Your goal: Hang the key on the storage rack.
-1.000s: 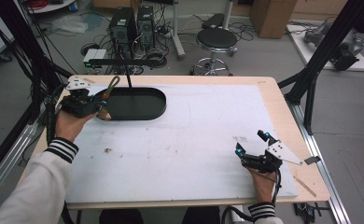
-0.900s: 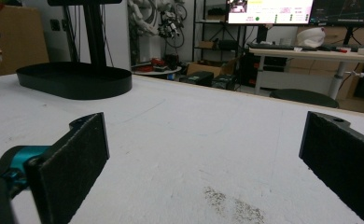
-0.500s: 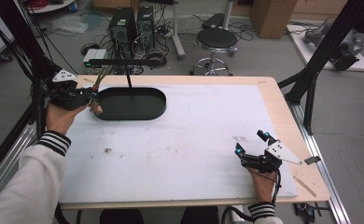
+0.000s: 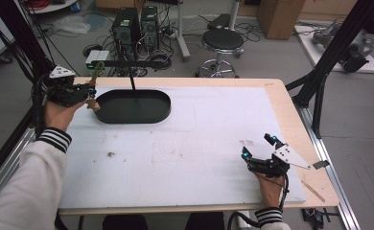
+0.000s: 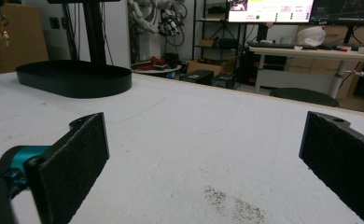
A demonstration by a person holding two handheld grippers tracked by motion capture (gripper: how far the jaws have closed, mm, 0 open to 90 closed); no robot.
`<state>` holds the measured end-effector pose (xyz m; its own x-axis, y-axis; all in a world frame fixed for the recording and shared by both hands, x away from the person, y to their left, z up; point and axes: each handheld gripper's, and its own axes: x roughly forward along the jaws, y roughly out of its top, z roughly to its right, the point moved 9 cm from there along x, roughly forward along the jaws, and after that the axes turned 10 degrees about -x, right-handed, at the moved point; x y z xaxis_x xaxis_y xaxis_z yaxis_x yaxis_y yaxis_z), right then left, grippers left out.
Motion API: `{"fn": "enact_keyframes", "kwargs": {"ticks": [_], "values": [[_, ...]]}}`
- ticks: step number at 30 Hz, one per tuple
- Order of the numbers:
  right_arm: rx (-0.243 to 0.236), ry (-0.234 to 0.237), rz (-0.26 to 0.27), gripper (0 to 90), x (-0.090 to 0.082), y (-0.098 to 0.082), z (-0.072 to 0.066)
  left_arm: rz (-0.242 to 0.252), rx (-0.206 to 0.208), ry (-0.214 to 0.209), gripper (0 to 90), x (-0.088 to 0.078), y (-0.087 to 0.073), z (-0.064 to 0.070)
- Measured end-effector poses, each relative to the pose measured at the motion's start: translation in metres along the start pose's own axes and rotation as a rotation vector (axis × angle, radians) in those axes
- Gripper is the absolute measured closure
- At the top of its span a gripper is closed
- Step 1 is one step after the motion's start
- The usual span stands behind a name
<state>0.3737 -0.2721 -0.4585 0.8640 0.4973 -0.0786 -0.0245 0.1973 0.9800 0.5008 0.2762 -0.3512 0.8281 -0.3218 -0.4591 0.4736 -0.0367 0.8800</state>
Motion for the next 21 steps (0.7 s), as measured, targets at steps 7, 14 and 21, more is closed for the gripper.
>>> {"fn": "enact_keyframes", "kwargs": {"ticks": [7,14,21], "values": [[-0.002,-0.001,0.002,0.4,0.0,0.0,0.001,0.006,-0.015,0.024,73.0,0.007,0.0,-0.009],[-0.001,0.0,0.003,0.5,0.0,0.0,0.0,-0.009,-0.028,0.045,73.0,0.014,-0.004,-0.016],[-0.002,0.0,0.002,0.4,0.0,0.0,0.001,-0.025,-0.036,0.057,73.0,0.019,-0.007,-0.021]]}}
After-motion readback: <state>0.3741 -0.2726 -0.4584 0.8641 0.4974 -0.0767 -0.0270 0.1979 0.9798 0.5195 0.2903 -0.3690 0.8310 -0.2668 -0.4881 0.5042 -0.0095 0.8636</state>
